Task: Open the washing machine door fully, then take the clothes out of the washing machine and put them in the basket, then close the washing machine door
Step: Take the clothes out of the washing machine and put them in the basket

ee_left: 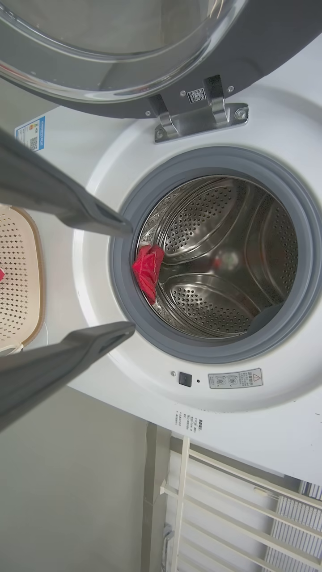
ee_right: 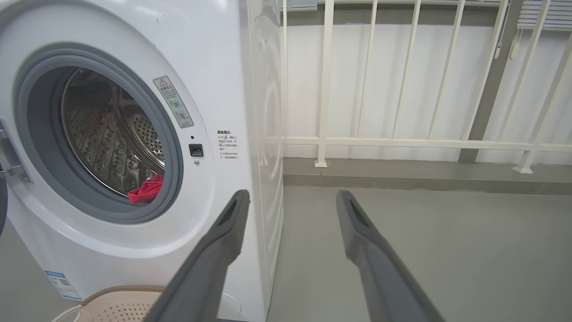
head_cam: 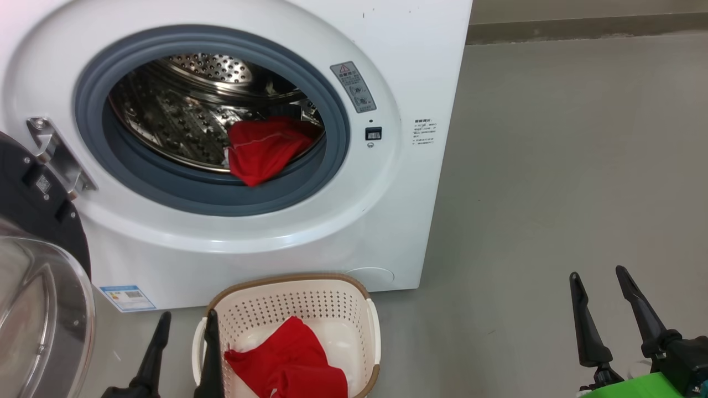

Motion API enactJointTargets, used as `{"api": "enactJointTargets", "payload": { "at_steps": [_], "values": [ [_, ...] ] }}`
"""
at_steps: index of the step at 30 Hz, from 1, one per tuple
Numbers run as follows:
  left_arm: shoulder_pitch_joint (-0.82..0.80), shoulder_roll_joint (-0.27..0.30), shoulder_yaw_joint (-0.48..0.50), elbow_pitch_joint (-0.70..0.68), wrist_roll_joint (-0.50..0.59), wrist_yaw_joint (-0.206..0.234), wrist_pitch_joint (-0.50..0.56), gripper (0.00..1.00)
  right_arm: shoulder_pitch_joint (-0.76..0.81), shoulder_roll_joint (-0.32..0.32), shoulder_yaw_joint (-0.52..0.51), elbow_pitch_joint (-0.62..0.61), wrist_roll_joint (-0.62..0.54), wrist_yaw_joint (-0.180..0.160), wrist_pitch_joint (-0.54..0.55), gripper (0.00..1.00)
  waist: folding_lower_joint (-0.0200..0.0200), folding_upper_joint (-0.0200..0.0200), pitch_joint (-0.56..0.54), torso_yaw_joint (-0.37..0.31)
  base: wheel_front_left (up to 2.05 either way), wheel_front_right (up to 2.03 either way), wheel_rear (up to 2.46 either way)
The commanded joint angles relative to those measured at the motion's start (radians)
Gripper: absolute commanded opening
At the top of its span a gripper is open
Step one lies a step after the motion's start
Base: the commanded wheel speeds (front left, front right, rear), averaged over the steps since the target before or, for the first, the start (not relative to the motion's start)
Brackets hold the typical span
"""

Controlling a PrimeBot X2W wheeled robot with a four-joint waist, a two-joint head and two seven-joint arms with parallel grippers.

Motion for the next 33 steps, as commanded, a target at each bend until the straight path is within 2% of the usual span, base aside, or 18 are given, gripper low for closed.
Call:
{"api": "enactJointTargets", "payload": {
  "at_steps": [1,17,26,33],
  "values": [
    [-0.017,0.009,0.022,-0.019,0.001,0.003,-0.008,1.0,-0.012,-0.016,0.026,-0.025,0.016,0.006,-0.006,1.0,0.0,0.0,-0.003,0.001,0.0,0.0,0.0],
    [-0.049,0.009,0.017,-0.026,-0.004,-0.004,-0.008,1.0,-0.036,-0.016,0.041,-0.044,0.012,0.006,-0.006,1.0,0.0,0.0,0.064,0.011,0.0,0.0,0.0],
    [-0.126,0.009,0.007,-0.017,0.026,-0.028,-0.008,1.0,-0.067,-0.016,0.061,-0.054,0.02,0.006,-0.006,1.0,0.0,0.0,0.147,0.02,0.0,0.0,0.0],
    [-0.204,0.009,0.02,-0.009,0.031,-0.039,-0.008,1.0,-0.111,-0.016,0.087,-0.06,0.033,0.006,-0.006,1.0,0.0,0.0,0.233,0.0,0.0,0.0,0.0]
  ]
}}
